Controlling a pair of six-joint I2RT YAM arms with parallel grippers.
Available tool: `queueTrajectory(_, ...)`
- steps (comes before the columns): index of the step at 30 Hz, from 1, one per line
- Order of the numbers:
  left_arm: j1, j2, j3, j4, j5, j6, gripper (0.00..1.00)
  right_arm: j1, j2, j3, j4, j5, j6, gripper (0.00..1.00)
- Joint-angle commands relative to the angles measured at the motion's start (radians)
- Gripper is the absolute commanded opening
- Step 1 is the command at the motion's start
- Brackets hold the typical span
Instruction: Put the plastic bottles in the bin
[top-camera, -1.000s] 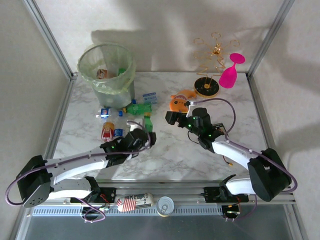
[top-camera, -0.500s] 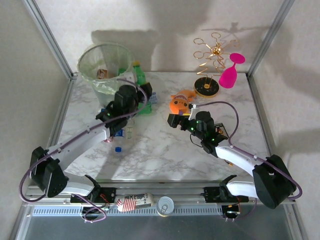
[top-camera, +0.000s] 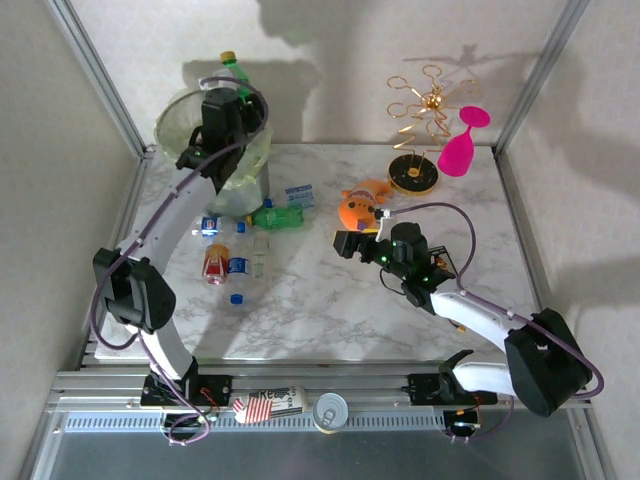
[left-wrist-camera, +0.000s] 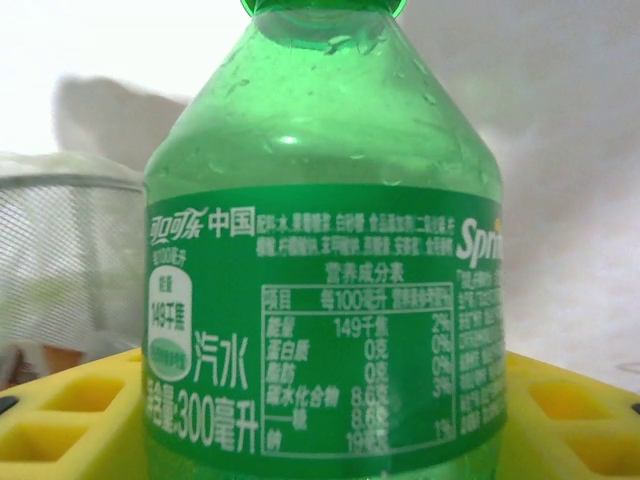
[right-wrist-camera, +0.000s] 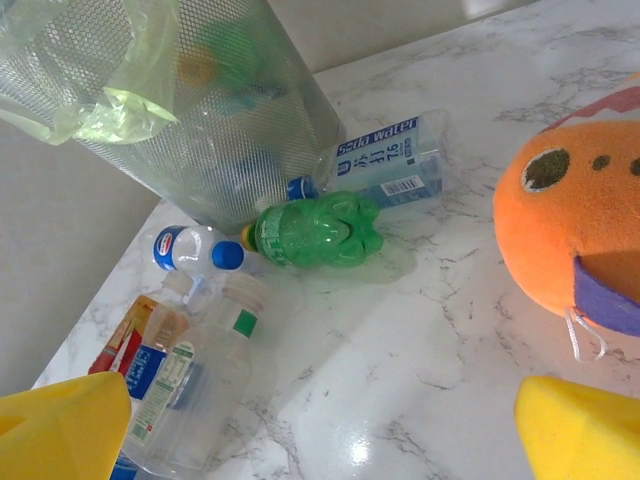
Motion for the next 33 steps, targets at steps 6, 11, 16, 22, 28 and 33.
queueTrajectory(6,0.071,0.076,0.134,-0.169,0.027,0.071,0.49,-0.001,-0.034,0.004,-0.039,0.030,-0.033,0.99)
queueTrajectory(11,0.085,0.110,0.132,-0.195,0.009,0.074,0.50,-0.001,-0.039,-0.002,-0.037,0.027,-0.028,0.99)
queueTrajectory(16,0.087,0.125,0.120,-0.188,0.002,0.071,0.54,-0.001,-0.048,-0.005,-0.043,0.028,-0.026,0.99)
queueTrajectory(22,0.087,0.128,0.132,-0.187,0.000,0.053,0.80,-0.002,-0.058,-0.004,-0.053,0.036,-0.030,0.99)
queueTrajectory(28,0.086,0.095,0.143,-0.187,0.017,0.037,1.00,-0.001,-0.050,-0.005,-0.048,0.034,-0.028,0.99)
queueTrajectory(33,0.082,0.031,0.132,-0.178,0.051,0.025,1.00,-0.002,-0.030,0.005,-0.041,0.026,-0.025,0.99)
